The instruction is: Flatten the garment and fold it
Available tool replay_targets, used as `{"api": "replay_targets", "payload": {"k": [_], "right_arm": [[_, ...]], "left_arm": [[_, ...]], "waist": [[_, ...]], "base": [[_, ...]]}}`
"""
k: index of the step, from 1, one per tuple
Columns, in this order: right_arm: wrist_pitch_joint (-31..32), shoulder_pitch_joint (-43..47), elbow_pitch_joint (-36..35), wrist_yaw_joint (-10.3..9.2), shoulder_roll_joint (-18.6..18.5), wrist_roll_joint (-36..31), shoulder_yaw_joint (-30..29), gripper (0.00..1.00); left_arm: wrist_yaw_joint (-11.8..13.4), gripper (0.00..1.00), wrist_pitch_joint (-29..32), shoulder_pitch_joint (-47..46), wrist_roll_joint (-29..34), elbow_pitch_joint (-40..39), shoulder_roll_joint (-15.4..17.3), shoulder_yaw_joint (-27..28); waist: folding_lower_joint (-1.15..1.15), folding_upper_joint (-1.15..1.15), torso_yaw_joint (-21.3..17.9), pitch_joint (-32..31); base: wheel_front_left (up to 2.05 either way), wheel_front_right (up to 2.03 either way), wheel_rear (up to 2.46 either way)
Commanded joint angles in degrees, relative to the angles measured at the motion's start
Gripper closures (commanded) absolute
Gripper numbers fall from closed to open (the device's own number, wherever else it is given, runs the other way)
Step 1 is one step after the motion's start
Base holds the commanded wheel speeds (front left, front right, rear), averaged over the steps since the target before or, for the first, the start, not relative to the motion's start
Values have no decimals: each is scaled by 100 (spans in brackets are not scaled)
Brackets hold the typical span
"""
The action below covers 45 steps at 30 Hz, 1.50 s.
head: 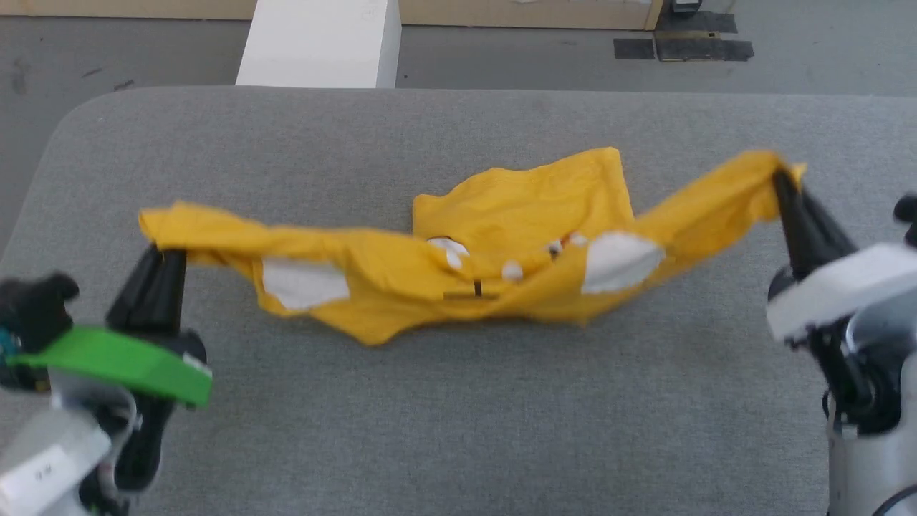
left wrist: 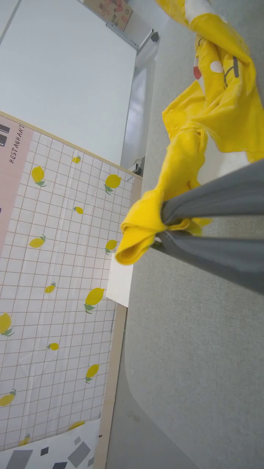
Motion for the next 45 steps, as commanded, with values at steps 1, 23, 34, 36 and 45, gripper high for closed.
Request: {"api": "replay_targets", "payload": {"k": [1, 23, 34, 36, 45], "right_arm": [[-99, -320, 34, -8, 3, -4, 32, 100], [-473, -5354, 2739, -8, 4, -1638, 101, 100], [-1210, -6862, 3651, -8, 4, -2542, -184, 100], [-1242, -7054, 3765, -8, 4, -2661, -224, 100], [-1503, -7522, 4126, -8, 4, -2967, -166, 100]], "left_arm": [[32, 100, 112, -337, 61, -20, 15, -10], [50, 100, 1734, -5642, 553, 2175, -250, -261], [37, 100, 1300, -7062, 866, 3240, -240, -117], [-4, 100, 1288, -7237, 867, 3331, -266, -125], [-269, 100, 805, -7615, 806, 3669, -532, -127]], "waist": [[0, 0, -34, -27], [0, 0, -445, 552], [0, 0, -682, 1007], [0, 0, -695, 1124], [0, 0, -650, 1692]], "base": [[0, 0, 0], [0, 0, 0], [0, 0, 0], [0, 0, 0], [0, 0, 0]]}}
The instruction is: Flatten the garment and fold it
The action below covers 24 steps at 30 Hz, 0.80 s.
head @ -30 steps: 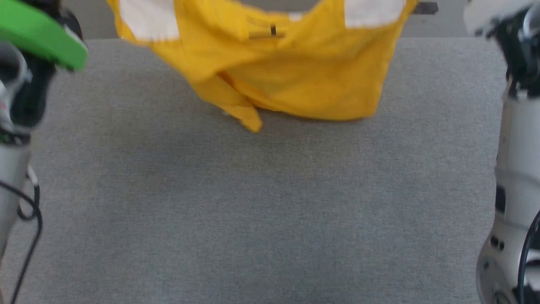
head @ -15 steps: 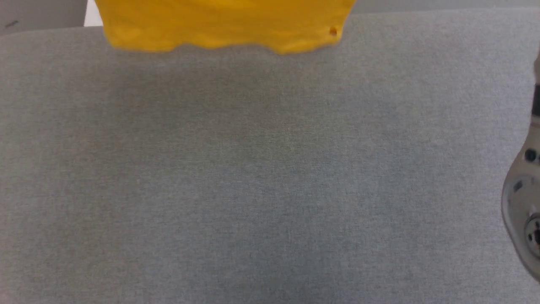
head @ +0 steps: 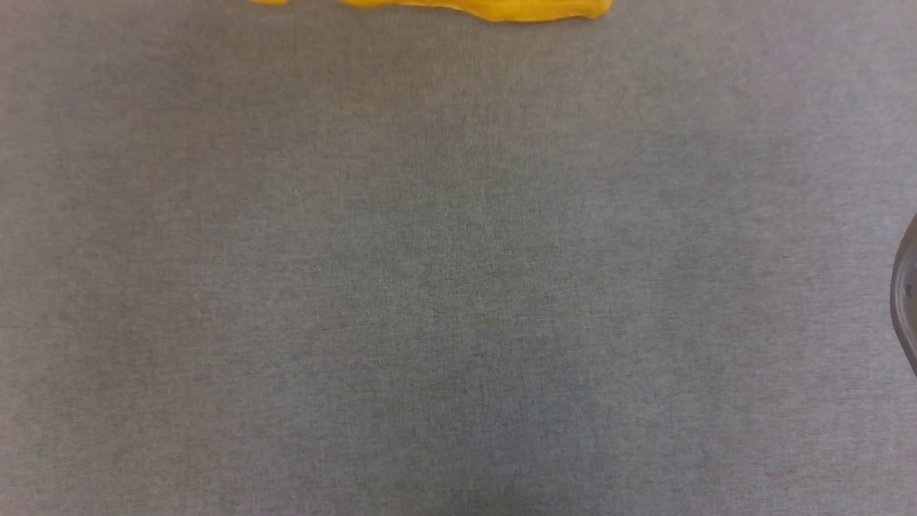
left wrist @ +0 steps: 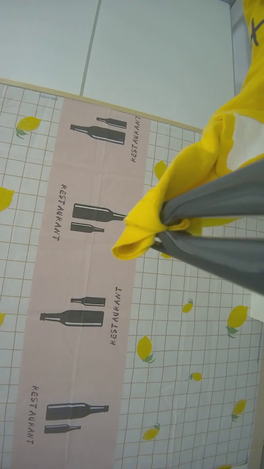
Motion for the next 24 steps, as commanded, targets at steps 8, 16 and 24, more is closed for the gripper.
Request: {"api": "replay_targets", "payload": {"k": [8, 16, 24], "right_arm": [[-294, -225, -161, -8, -5, -500, 80, 100], [-177, 128, -365, -8, -5, -637, 217, 100], [270, 933, -577, -8, -5, -151, 505, 100]], "left_arm": [[-334, 100, -784, -352, -248, 482, -30, 322], [-792, 100, -707, 41, -555, 730, 72, 216], [-922, 100, -108, 1060, -1188, 357, 344, 43]], "waist": [[0, 0, 158, 581], [0, 0, 347, 641], [0, 0, 449, 230]], "base": [[0, 0, 0], [0, 0, 0], [0, 0, 0]]}}
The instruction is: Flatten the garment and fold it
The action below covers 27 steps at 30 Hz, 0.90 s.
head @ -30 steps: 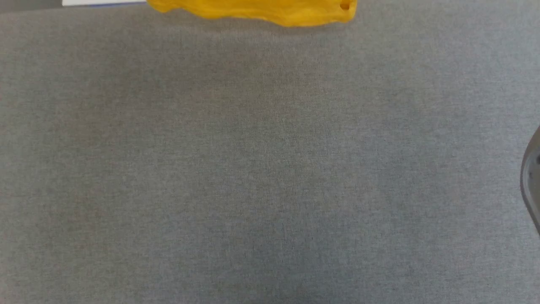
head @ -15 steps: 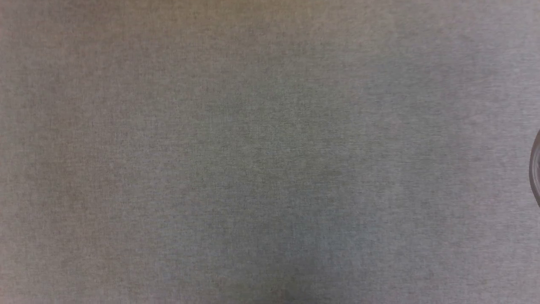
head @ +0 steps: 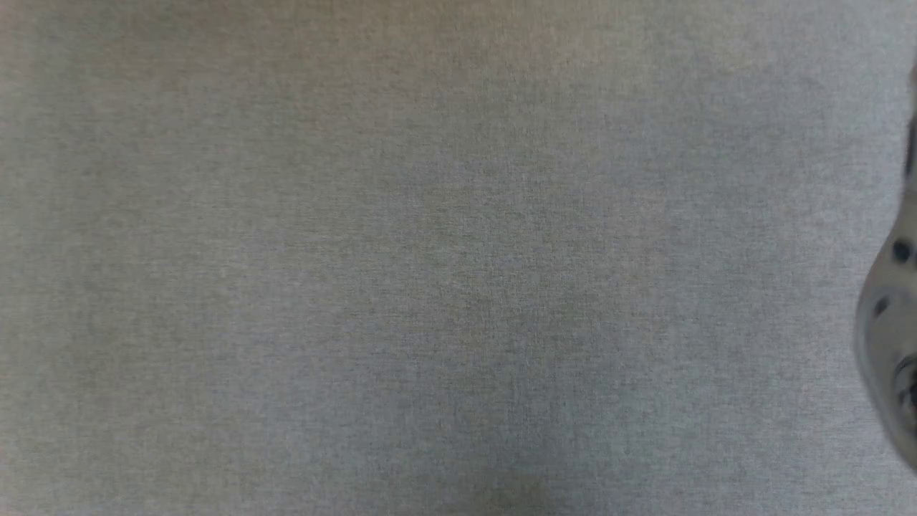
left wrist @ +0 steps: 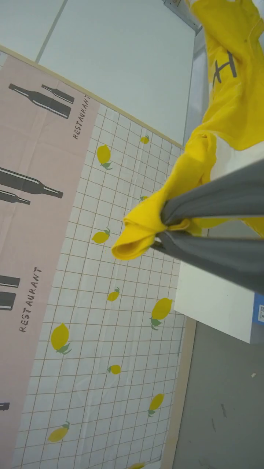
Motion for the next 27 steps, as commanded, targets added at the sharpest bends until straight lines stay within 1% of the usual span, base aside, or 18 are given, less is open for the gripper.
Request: {"api": "replay_targets", "payload": {"k": [1, 5, 9, 14, 18, 22, 25, 27], "right_arm": [[109, 311, -103, -8, -3, 137, 17, 100], [584, 1119, -422, -8, -3, 555, 125, 100], [1075, 2052, -963, -8, -3, 969, 146, 100], [1685, 3317, -1998, -8, -3, 1518, 151, 100], [2214, 4384, -2871, -8, -3, 1985, -46, 100], [2628, 5408, -3550, -8, -3, 2353, -368, 100], [2837, 6053, -3866, -8, -3, 2682, -601, 100], [2948, 6461, -4000, -8, -3, 2926, -689, 100]], "left_arm": [[-34, 100, 120, 287, -143, -151, 110, -24], [-40, 100, 444, 1085, -492, -693, 381, -54], [-42, 100, 674, 2034, -686, -1335, 733, -97], [-18, 100, 769, 3365, -999, -2162, 1108, -31], [65, 100, 727, 4505, -1219, -2808, 1352, 34], [176, 100, 577, 5563, -1417, -3380, 1464, 93], [246, 100, 482, 6250, -1434, -3691, 1559, 62], [334, 100, 363, 6703, -1547, -3867, 1560, 120]], "waist": [[0, 0, 60, -218], [0, 0, 81, -485], [0, 0, 76, -714], [0, 0, 63, -956], [0, 0, 43, -1140], [0, 0, 27, -1345], [0, 0, 24, -1512], [0, 0, -4, -1642]], "base": [[0, 0, 0], [0, 0, 0], [0, 0, 0], [0, 0, 0], [0, 0, 0], [0, 0, 0], [0, 0, 0], [0, 0, 0]]}}
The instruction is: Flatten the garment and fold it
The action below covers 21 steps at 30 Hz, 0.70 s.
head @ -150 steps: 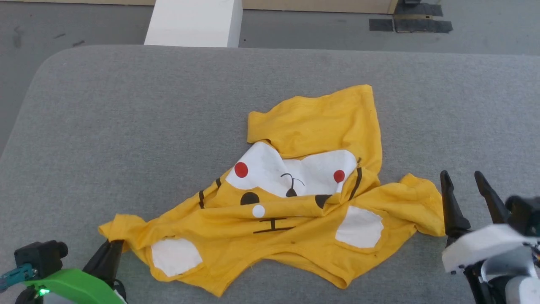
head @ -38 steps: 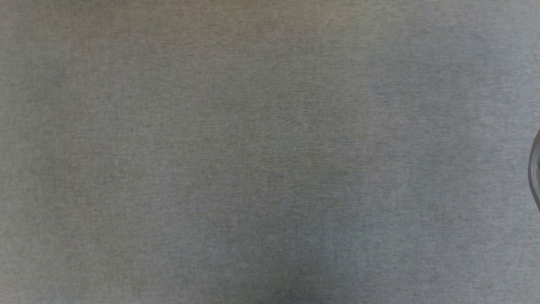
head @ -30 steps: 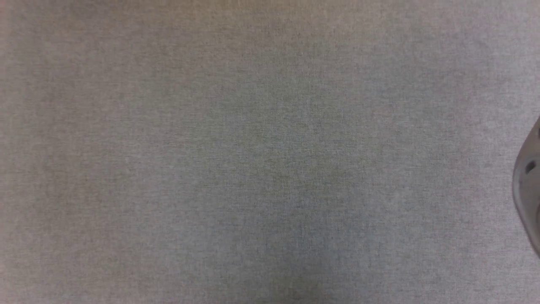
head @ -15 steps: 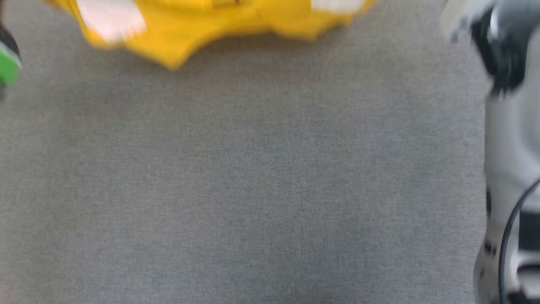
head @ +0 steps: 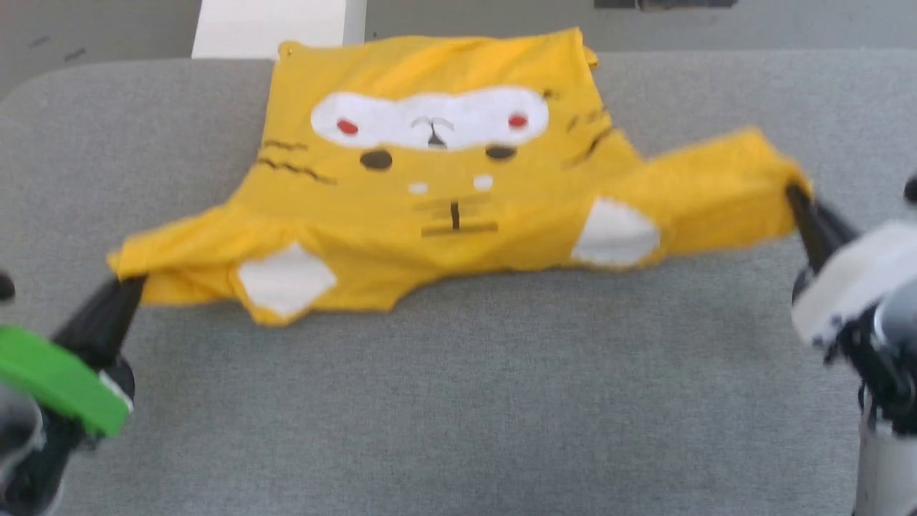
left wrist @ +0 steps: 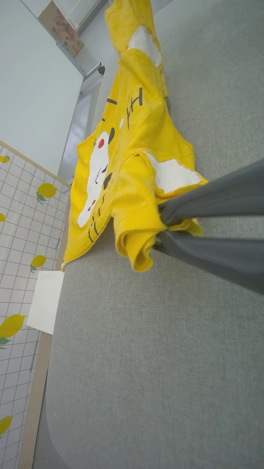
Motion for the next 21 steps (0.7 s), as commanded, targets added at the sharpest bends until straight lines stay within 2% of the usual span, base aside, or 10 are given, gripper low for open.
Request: {"api": "replay_targets", "payload": {"k": [1, 7, 10, 14, 21], "right_arm": [[79, 294, -83, -8, 0, 190, -39, 100], [512, 1487, -437, -8, 0, 565, 138, 100], [689, 2048, -644, -8, -22, 513, 297, 100], [1058, 2735, -870, -8, -18, 736, 470, 100], [1803, 3643, -1269, -8, -7, 1224, 254, 100]], "left_arm": [[71, 100, -95, 331, -145, -113, 38, 64], [437, 100, -228, 1441, -227, -473, 58, 14], [646, 100, -128, 1877, -76, -700, 104, -225], [801, 100, 109, 2316, -125, -1058, 75, -544], [1093, 100, 227, 2845, -256, -1330, 155, -637]], "waist": [[1, 0, -40, -253], [1, 0, -56, -624], [1, 0, -52, -788], [1, 0, -39, -997], [1, 0, -5, -1252]], "base": [[0, 0, 0], [0, 0, 0], [0, 0, 0], [0, 0, 0], [0, 0, 0]]}}
